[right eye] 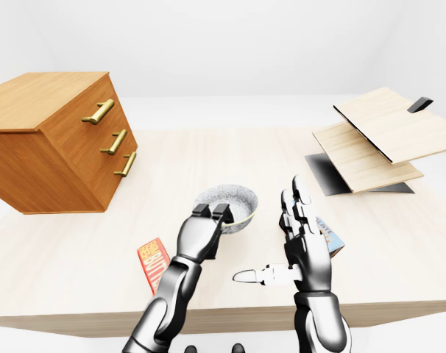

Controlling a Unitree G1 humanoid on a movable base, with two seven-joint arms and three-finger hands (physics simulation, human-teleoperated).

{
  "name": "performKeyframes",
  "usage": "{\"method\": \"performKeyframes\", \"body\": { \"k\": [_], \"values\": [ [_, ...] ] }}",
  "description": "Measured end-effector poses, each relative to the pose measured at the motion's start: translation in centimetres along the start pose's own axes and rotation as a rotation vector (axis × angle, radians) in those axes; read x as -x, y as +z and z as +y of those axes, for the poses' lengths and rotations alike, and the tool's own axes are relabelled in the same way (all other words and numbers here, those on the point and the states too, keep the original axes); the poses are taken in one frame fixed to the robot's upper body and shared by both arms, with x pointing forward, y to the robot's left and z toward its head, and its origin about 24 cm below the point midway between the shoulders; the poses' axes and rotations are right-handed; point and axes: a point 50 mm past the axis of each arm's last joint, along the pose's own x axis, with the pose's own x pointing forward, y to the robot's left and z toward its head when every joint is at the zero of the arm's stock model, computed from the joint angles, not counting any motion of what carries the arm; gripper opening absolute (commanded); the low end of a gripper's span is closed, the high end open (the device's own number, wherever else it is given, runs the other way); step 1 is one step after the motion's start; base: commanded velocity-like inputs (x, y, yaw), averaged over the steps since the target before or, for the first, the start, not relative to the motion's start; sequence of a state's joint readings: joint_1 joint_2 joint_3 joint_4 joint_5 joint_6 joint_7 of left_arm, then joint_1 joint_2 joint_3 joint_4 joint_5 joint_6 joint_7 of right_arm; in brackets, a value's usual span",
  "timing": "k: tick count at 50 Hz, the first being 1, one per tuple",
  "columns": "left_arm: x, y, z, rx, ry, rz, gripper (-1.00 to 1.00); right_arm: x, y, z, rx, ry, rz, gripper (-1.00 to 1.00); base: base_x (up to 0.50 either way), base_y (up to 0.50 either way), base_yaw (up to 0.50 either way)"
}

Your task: Close the top drawer of the cabinet and put the bowl on top of it.

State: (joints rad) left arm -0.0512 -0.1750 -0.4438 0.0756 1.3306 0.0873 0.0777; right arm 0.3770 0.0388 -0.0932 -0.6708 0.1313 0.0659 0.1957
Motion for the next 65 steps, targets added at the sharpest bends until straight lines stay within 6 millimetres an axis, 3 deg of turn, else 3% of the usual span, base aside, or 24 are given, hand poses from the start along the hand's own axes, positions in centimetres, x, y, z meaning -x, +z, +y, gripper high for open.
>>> {"method": "performKeyframes", "body": {
  "k": [24, 36, 65],
  "values": [
    [-0.4, 0.5, 6.1, -0.009, 0.065, -0.04, -1.0, 0.0, -0.1, 0.2, 0.003, 0.007, 0.004, 1.0, 0.0, 0.0, 0.0],
    [-1.1, 0.0, 10.9, -0.039, 0.101, -0.04, -1.0, 0.0, -0.2, 0.2, 0.004, 0.007, 0.004, 1.0, 0.0, 0.0, 0.0],
    [-2.8, -0.4, 19.7, -0.179, 0.154, -0.06, -1.0, -0.4, -0.7, 0.4, 0.01, 0.012, 0.022, 1.0, 0.0, 0.0, 0.0]
  ]
}}
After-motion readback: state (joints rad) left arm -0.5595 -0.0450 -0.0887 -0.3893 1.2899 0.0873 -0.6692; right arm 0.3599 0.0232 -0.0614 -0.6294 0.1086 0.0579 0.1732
